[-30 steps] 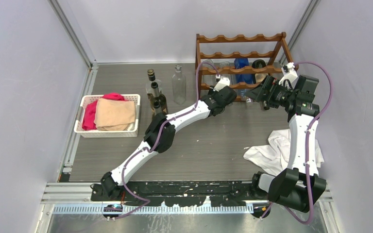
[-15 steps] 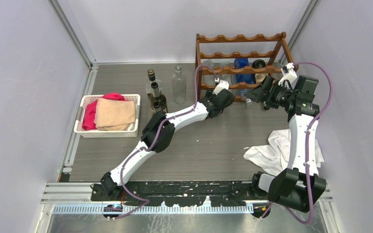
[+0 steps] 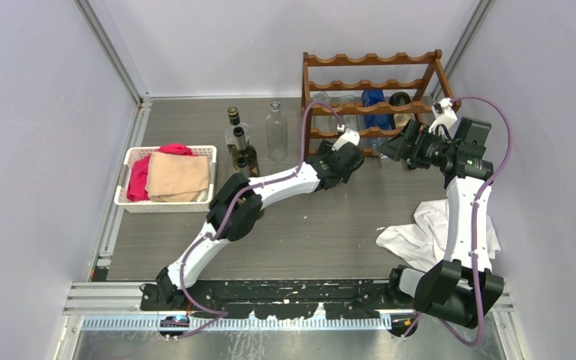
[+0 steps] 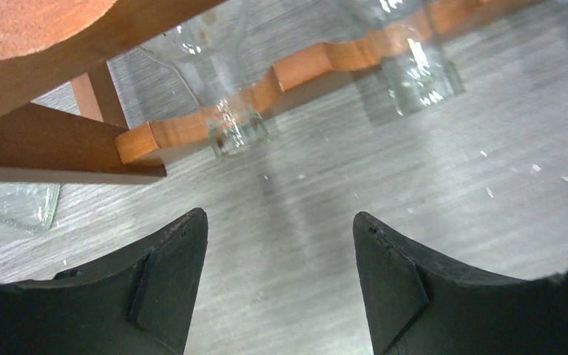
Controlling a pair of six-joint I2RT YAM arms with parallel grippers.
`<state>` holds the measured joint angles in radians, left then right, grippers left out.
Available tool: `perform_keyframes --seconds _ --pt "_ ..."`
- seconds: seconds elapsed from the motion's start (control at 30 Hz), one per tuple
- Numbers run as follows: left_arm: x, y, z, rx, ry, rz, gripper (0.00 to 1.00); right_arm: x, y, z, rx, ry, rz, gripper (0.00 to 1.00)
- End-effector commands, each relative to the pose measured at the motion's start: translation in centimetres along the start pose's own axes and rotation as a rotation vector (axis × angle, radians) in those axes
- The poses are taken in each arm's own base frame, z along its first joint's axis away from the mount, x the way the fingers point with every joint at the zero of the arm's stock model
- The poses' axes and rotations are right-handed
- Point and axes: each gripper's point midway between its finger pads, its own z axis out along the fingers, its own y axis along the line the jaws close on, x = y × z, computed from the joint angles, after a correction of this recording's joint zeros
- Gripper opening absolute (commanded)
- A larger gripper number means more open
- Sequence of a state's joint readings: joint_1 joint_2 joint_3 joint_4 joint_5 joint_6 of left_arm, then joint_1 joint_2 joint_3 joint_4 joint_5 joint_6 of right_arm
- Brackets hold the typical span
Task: Put the wine bottle on the wine rack
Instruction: Adjust the wine bottle in the wine rack, then pick up the wine bottle from the center of the board.
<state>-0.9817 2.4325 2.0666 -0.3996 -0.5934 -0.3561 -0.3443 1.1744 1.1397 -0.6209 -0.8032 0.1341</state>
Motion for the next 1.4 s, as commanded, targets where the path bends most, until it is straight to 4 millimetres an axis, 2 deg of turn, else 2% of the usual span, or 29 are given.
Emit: perform_keyframes --seconds 0.0,0.13,0.2,0.3,0.5,0.63,0.77,0.8,0.9,0.97,1.03,1.1,1.17,1.23,1.37 --pt "-5.2 -0.9 -4.8 0.087 -0.113 -0.033 0.72 -0.8 1.0 -0.8 -0.027 -0.031 -0.088 1.00" --pt "-4.1 -0.9 -7.2 0.138 -0.100 -0.011 0.70 -0.8 1.8 -1.5 -0.040 -0.032 -0.145 1.00" --pt "-4.2 -1.1 -9.4 0.210 -0.111 -0.015 0.70 -0.9 2.2 -2.0 -0.039 -0.044 -0.176 1.00" --pt "-3.5 -2.5 -12.3 0.353 -0.114 0.008 0.68 -0.9 2.9 -2.9 -0.034 -0.064 -0.230 1.00" --pt "-1.7 -4.9 -19.9 0.575 -0.082 0.118 0.64 -0.7 3.2 -3.7 -0.013 -0.073 -0.264 0.99" --pt "-0.1 -4.6 -25.2 0.684 -0.071 0.162 0.64 -0.9 3.3 -4.1 0.002 -0.085 -0.279 0.97" --pt "1.9 -3.7 -31.7 0.858 -0.031 0.109 0.63 -0.6 3.5 -4.1 -0.013 -0.090 -0.286 0.96" --pt "1.8 -3.2 -34.0 0.907 -0.052 0.101 0.63 -0.5 3.5 -4.0 -0.019 -0.090 -0.287 0.96" --pt "2.6 -2.4 -38.8 1.012 -0.068 0.100 0.63 0.2 4.1 -3.6 -0.087 -0.079 -0.300 0.99" --pt "2.4 -1.7 -41.2 1.066 -0.083 0.090 0.63 1.5 4.9 -3.2 -0.188 -0.057 -0.335 1.00" --pt "2.2 -0.5 -42.8 1.090 -0.109 0.094 0.63 3.1 5.8 -3.0 -0.299 -0.036 -0.356 1.00" --pt "2.0 1.2 -43.4 1.072 -0.147 0.111 0.64 4.1 6.9 -3.0 -0.396 -0.028 -0.354 1.00" --pt "1.8 2.8 -43.9 1.054 -0.177 0.121 0.76 4.7 7.8 -3.1 -0.469 -0.014 -0.355 1.00" --pt "0.2 4.5 -44.7 1.021 -0.197 0.111 0.81 5.7 8.3 -3.0 -0.513 0.011 -0.383 1.00" --pt "-4.0 7.9 -46.5 0.934 -0.222 0.140 0.83 7.5 8.4 -1.9 -0.520 0.087 -0.431 1.00"
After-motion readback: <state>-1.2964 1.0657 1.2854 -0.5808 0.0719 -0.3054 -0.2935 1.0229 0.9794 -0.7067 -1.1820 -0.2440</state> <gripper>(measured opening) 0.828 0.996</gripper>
